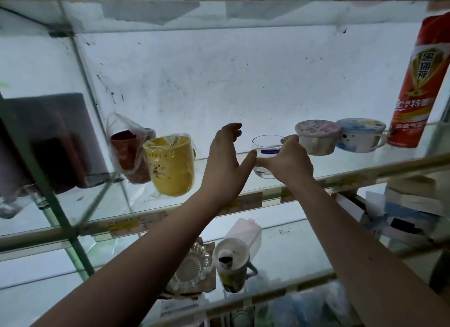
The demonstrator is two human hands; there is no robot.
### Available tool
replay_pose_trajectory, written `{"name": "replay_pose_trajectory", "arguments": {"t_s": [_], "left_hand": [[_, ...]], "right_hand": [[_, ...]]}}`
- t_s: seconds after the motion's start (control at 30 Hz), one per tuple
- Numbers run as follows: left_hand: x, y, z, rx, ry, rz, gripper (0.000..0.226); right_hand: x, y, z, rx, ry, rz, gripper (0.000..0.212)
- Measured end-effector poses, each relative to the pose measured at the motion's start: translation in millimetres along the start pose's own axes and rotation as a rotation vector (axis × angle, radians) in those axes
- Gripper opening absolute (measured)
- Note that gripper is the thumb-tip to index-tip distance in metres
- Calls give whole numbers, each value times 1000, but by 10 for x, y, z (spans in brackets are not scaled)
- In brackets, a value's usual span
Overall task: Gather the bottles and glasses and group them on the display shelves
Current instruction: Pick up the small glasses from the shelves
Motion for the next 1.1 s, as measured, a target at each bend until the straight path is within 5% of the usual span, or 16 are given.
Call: {"name": "replay_pose_trajectory", "arguments": {"t_s": [0.23,0.47,1.1], "left_hand": [[-170,222,-92,-78,-45,-85,53],[-260,583,-274,-139,-44,-227,48],[29,2788,-1302,-165,-101,-312,34]], "right_hand": [[100,272,-177,-224,105,340,82],[418,281,-626,-232,121,785,70],[2019,-643,-2351,-115,110,1002,54]]}}
Point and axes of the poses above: each hand's wrist, its own z-axis towards the middle knuckle, its own y-axis out of the back of the hand, x = y × z, the point moved 9 cm from there along z, towards the middle knuckle, and after that the axes turned 4 degrees about -z, right-handed, at the moved point
